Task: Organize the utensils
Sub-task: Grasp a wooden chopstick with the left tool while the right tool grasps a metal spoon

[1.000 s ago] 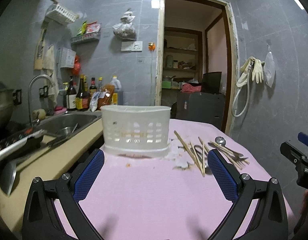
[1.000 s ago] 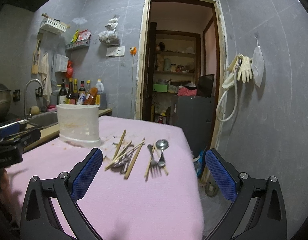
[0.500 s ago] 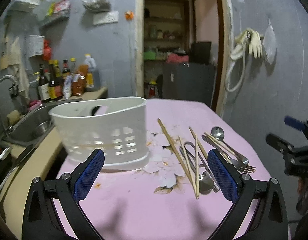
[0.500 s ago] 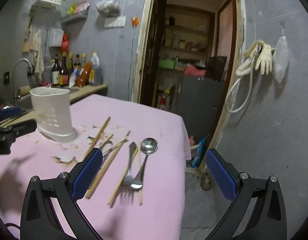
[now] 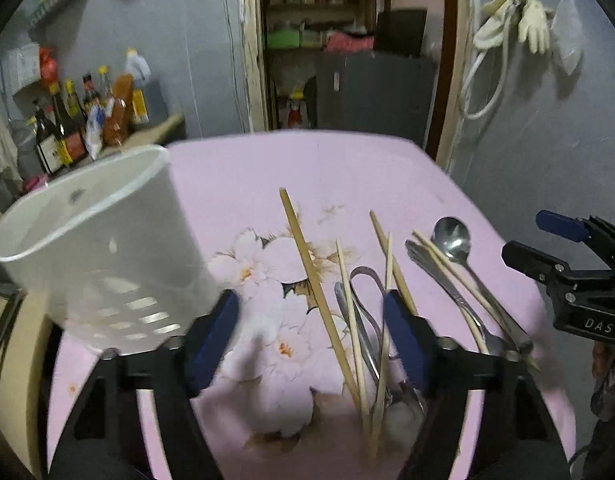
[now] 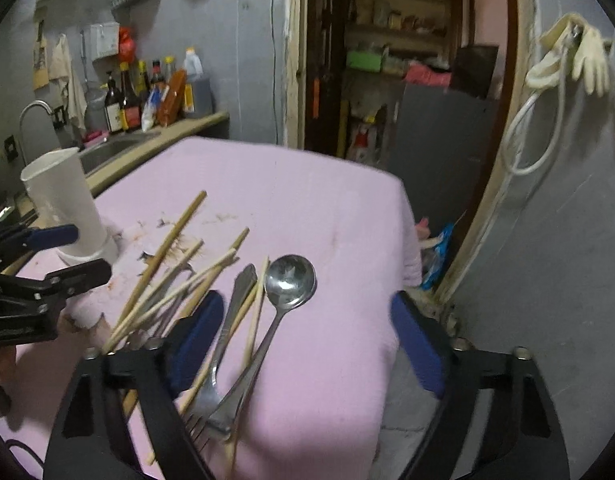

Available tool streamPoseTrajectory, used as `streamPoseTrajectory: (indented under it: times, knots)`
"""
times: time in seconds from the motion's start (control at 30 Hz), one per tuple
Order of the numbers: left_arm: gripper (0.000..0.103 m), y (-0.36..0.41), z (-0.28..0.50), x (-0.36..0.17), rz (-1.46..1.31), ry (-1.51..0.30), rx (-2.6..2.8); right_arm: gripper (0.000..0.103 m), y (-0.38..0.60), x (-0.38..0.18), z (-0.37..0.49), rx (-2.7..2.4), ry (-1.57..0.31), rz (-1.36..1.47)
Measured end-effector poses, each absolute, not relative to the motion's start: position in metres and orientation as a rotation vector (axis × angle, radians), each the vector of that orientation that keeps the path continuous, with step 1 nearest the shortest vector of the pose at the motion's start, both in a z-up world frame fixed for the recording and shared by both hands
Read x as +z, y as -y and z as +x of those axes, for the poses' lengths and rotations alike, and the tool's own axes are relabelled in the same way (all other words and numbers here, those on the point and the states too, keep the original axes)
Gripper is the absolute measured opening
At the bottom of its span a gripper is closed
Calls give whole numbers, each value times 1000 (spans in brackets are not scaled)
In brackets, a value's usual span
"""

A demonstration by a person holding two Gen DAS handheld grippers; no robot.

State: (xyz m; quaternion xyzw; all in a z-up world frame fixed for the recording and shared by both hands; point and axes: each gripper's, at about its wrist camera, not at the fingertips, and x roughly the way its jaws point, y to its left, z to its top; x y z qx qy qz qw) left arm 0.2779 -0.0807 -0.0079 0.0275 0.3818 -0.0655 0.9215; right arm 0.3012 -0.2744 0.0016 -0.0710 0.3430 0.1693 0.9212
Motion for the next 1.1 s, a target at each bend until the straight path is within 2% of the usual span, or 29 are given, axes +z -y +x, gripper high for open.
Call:
streamPoseTrajectory:
  times: [0.2,0.4,0.83,1.1]
  knots:
    - [32,84,314,-34,87,-910,-112,53,272,-16,320,382,-788,-162]
    - [21,74,335,-48,87,-961,-98,50,264,-29,325,400,-831,-219]
    - [17,69,355,-49,12,-1003,-124,53,239,-35,342,414,-838,-304]
    - [16,71,356,-47,-47,-1028,-133,40,245,-35,355,407,-848,-239]
